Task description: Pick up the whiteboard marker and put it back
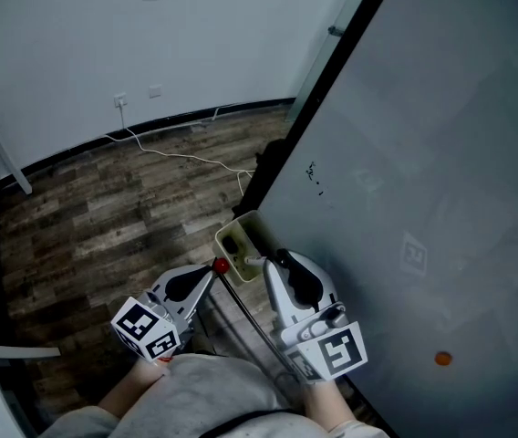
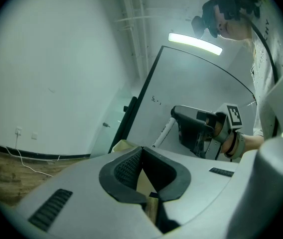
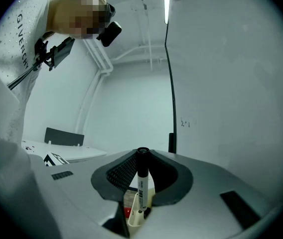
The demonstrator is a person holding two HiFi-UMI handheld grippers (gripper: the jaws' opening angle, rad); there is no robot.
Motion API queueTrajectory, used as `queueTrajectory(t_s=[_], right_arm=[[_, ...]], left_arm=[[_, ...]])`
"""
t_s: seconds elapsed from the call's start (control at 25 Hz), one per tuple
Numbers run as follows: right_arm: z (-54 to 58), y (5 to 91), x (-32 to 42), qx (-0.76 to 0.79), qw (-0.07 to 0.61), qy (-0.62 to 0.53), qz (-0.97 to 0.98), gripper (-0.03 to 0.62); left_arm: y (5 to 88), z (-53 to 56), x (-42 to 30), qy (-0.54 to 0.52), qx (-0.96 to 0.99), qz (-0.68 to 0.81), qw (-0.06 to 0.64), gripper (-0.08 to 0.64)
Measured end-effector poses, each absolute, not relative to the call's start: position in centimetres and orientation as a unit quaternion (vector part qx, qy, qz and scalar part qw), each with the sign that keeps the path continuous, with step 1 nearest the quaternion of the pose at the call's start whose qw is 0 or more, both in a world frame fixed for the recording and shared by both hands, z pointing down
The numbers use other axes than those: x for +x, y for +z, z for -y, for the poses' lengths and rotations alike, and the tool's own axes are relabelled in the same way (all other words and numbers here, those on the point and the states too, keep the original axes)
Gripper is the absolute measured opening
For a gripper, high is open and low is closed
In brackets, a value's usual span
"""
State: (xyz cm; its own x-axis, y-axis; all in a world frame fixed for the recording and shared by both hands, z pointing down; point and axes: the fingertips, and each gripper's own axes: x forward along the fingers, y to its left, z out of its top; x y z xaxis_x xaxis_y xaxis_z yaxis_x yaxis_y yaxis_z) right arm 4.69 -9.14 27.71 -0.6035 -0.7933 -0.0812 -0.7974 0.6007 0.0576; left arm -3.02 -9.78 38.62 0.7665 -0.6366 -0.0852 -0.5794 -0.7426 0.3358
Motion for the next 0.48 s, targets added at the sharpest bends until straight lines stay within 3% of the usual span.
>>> queueTrajectory(t_s=[0.48], right_arm=[[8.7,26.4,3.8,-0.431,0.036,0.049,-0.900,0.083]], left_arm=[[38.3,9.5,-2.7,-0.088,0.935,0.315,0.136,0.015]])
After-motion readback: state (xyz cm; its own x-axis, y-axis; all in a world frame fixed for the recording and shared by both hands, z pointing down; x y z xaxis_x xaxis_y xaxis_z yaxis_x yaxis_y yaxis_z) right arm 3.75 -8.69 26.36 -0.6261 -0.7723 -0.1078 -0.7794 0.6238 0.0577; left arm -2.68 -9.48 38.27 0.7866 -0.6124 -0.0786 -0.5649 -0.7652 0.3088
